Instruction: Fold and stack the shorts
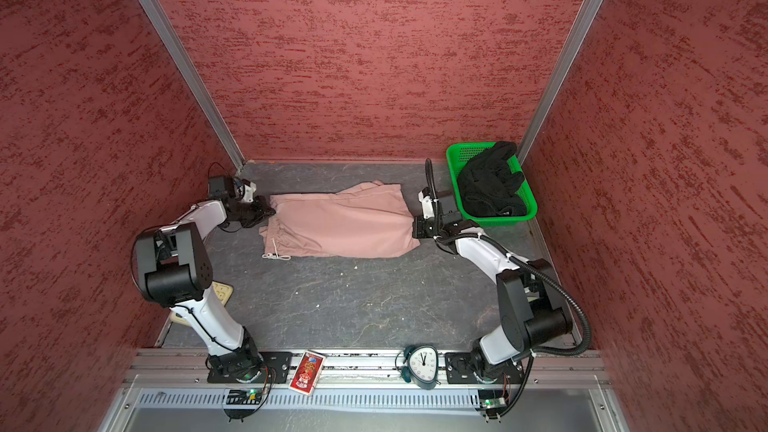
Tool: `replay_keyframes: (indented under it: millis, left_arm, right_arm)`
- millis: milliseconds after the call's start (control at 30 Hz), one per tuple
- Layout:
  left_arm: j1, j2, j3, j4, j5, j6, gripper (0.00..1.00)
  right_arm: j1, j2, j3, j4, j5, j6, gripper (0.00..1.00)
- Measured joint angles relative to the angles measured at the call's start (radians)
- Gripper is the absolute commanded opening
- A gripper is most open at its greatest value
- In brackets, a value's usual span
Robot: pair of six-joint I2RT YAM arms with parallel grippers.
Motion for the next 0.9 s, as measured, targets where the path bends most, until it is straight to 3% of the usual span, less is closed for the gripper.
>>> replay_keyframes:
  millis: [200,400,467,533,567,600,767,900]
  left_arm:
    - [-0.056,-0.1,0.126,-0.235,-0.108,0.01,0.0]
    - [-0.109,-0.103,0.171,-0.404,-0.209,0.023,0.0]
    - [-0.103,-0.095,0.171,-0.442,-0.24,0.029,0.13]
    - [-0.089,-0.077,0.171,-0.47,-0.27,0.037,0.4]
    - [-0.083,-0.063,0.171,-0.476,-0.285,0.04,0.55]
    - [-0.076,-0.046,0.17,-0.478,-0.299,0.04,0.99]
    - [-0.05,0.03,0.158,-0.466,-0.319,0.034,0.99]
    - [-0.043,0.021,0.159,-0.454,-0.3,0.027,0.99]
  right_arm:
    - [0.0,0.06,0.007,-0.039,0.064,-0.014,0.0]
    - [0.0,0.106,0.051,-0.073,0.094,-0.025,0.0]
    - [0.0,0.115,0.066,-0.081,0.106,-0.029,0.0]
    - [0.0,0.128,0.082,-0.09,0.122,-0.032,0.0]
    - [0.0,0.135,0.089,-0.092,0.13,-0.034,0.09]
    - [0.0,0.145,0.097,-0.098,0.138,-0.035,0.26]
    - [0.0,0.159,0.108,-0.121,0.164,-0.045,0.5]
    - [0.0,0.148,0.125,-0.134,0.164,-0.055,0.59]
